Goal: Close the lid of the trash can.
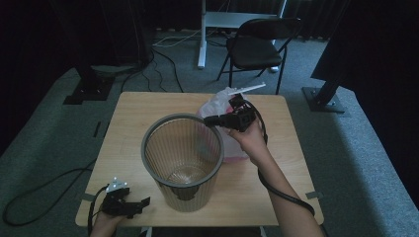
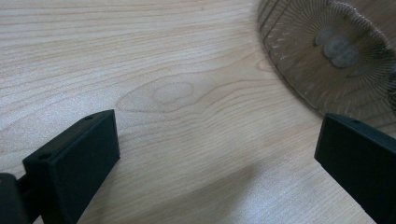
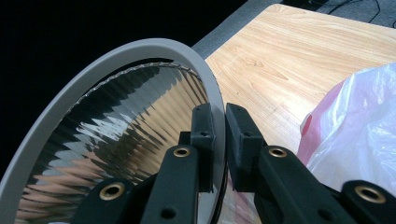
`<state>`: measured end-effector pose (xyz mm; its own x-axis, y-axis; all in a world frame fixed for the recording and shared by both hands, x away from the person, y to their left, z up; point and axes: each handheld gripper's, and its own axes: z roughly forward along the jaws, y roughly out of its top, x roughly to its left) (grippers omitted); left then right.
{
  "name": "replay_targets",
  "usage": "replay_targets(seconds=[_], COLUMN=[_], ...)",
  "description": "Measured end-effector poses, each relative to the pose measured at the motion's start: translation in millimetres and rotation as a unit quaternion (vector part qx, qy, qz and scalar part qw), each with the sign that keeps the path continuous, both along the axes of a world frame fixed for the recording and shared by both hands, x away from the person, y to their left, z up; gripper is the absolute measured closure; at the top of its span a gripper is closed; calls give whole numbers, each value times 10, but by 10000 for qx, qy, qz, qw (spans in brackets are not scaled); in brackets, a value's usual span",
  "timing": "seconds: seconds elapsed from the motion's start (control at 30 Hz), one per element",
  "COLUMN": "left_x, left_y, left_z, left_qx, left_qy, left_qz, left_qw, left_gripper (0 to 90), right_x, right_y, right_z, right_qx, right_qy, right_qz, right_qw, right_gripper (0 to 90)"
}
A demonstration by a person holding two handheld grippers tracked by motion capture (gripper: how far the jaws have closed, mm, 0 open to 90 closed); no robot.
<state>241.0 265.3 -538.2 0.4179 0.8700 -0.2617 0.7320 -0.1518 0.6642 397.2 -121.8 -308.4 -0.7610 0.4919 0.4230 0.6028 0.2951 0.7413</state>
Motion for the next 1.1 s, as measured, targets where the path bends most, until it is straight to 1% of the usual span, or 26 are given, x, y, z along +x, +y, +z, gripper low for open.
replay_targets(seconds=[0.1, 0.17, 0.23, 0.3, 0.37, 0.43, 0.5, 0.6, 0.67, 0.77, 0.9, 0.93, 1.0, 1.03, 1.1], left_x=[-1, -1, -1, 0, 2, 3, 3, 2, 2, 3, 3, 3, 4, 4, 4], left_y=[-1, -2, -4, -5, -6, -6, -5, -4, -5, -6, -5, -5, -6, -6, -6], left_z=[-1, 0, -1, -1, -1, -1, 0, 0, -1, 0, -1, -1, -1, -1, -1], left_qx=[1, 5, 0, 0, 1, 0, 0, 0, -4, 1, -5, -3, -2, -2, 2], left_qy=[-5, -3, -2, -5, -5, -5, -1, 0, -4, -1, -1, -2, -2, -3, -5], left_qz=[0, 1, 7, 5, 7, 7, 4, 6, 8, 5, 9, 10, 12, 14, 9], left_qw=[10000, 10000, 10000, 10000, 10000, 10000, 10000, 10000, 10000, 10000, 10000, 10000, 10000, 10000, 10000], left_gripper=[0, 0, 0, 0, 0, 0, 0, 0, 0, 0, 0, 0, 0, 0, 0], right_x=[-5, -4, -14, -27, -53, -80, -92, -81, -79, -67, -69, -69, -65, -68, -77], right_y=[-20, -38, -60, -78, -71, -43, -37, -65, -71, -57, -47, -46, -34, -26, -20], right_z=[4, 3, 10, 18, 30, 38, 36, 36, 37, 19, -14, -26, -57, -75, -103], right_qx=[-8, 20, 25, 65, -33, -248, -246, -117, -119, -180, -142, -115, -128, -149, -105], right_qy=[-30, 19, 10, 17, -64, -138, -157, -137, -153, -94, -109, -61, -8, 6, 21], right_qz=[-12, 4, -28, 6, -18, -35, -63, -90, -97, -102, -123, -120, -73, 1, 102], right_qw=[10000, 10000, 10000, 10000, 10000, 9996, 9996, 9998, 9998, 9997, 9998, 9998, 9999, 9999, 9999], right_gripper=[786, 750, 751, 813, 816, 816, 813, 742, 687, 571, 423, 371, 286, 233, 187])
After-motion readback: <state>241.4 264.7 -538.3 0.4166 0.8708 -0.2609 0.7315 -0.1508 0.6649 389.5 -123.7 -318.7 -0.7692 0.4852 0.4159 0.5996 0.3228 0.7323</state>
